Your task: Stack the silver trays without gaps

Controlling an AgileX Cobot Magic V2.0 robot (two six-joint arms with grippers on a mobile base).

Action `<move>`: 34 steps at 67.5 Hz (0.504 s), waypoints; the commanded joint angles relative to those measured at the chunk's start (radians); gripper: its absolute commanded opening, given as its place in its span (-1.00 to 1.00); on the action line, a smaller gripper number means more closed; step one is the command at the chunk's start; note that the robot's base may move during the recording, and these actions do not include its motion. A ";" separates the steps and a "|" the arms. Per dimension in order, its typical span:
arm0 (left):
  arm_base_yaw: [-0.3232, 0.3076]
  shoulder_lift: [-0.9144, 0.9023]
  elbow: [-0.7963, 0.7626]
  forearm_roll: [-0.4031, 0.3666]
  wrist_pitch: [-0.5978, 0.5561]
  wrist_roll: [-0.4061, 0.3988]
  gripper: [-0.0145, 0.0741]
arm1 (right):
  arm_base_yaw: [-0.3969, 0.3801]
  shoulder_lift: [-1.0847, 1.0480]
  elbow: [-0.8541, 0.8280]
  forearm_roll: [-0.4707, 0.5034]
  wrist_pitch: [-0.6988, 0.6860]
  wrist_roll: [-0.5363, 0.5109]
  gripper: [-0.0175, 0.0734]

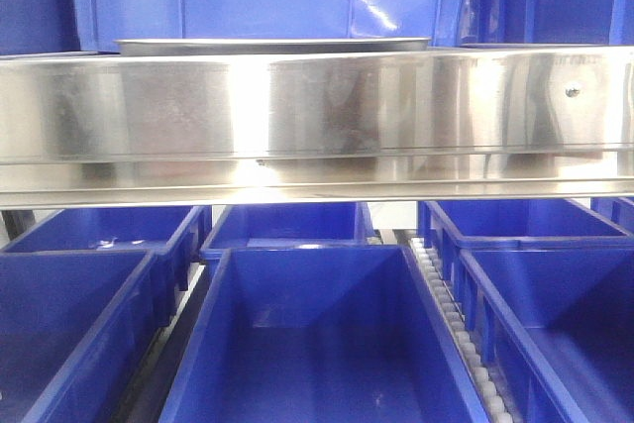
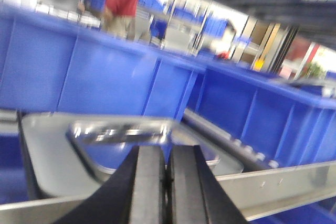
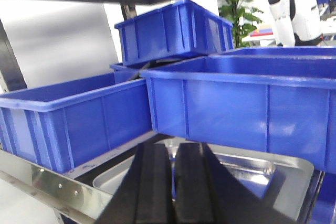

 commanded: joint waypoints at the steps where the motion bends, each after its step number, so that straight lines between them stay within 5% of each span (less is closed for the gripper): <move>1: -0.007 -0.038 0.002 0.005 -0.012 -0.004 -0.69 | 0.002 -0.007 0.003 -0.016 -0.009 -0.006 -0.66; 34: -0.007 -0.071 0.002 0.005 -0.012 -0.004 -0.69 | 0.002 -0.008 0.006 0.022 -0.009 -0.006 -0.66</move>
